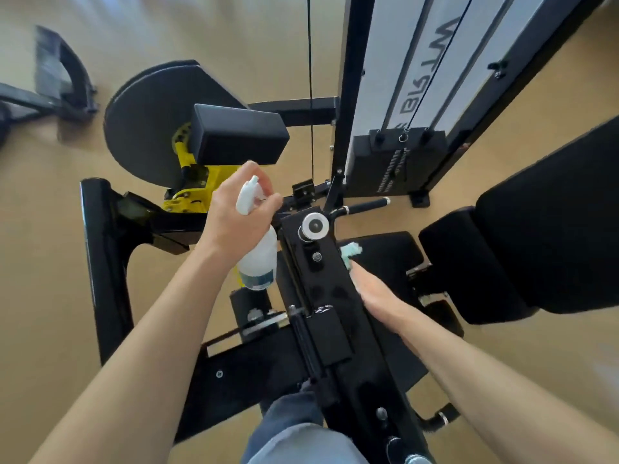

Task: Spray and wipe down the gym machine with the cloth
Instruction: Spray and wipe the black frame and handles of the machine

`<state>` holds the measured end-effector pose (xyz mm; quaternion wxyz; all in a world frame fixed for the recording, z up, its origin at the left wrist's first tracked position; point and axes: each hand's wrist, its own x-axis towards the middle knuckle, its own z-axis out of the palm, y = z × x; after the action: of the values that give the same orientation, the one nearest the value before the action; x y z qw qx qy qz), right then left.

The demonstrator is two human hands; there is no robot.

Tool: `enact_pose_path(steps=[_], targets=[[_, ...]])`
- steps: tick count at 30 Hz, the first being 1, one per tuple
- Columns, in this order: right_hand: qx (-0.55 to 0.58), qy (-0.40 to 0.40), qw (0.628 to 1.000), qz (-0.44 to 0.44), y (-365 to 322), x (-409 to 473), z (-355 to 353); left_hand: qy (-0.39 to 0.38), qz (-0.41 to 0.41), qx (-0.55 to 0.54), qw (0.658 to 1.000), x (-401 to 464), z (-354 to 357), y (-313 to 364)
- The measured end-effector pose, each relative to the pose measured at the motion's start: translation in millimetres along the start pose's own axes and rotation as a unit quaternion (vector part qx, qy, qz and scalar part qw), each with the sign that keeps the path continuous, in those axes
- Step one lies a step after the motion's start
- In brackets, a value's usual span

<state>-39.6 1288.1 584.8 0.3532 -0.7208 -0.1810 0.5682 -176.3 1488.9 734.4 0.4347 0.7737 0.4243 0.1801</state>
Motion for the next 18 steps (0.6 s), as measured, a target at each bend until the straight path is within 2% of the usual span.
enact_pose_path(steps=[3, 7, 11, 14, 18], targets=[[-0.055, 0.013, 0.996, -0.067, 49, -35, -2, 0.059, 0.025, -0.008, 0.998, -14, 5, 27], [-0.047, 0.029, 0.997, -0.053, 69, -79, -4, 0.112, 0.047, -0.019, 0.992, -35, 18, 55], [-0.005, 0.017, 0.999, -0.044, 56, -66, -6, 0.181, 0.038, -0.029, 0.982, -57, 24, 74], [0.037, 0.0, 0.996, -0.076, 23, -42, -2, 0.249, 0.019, -0.097, 0.963, -77, 22, 89], [-0.015, -0.004, 0.994, -0.107, 3, -53, -5, 0.319, -0.009, -0.252, 0.913, -97, 24, 109]])
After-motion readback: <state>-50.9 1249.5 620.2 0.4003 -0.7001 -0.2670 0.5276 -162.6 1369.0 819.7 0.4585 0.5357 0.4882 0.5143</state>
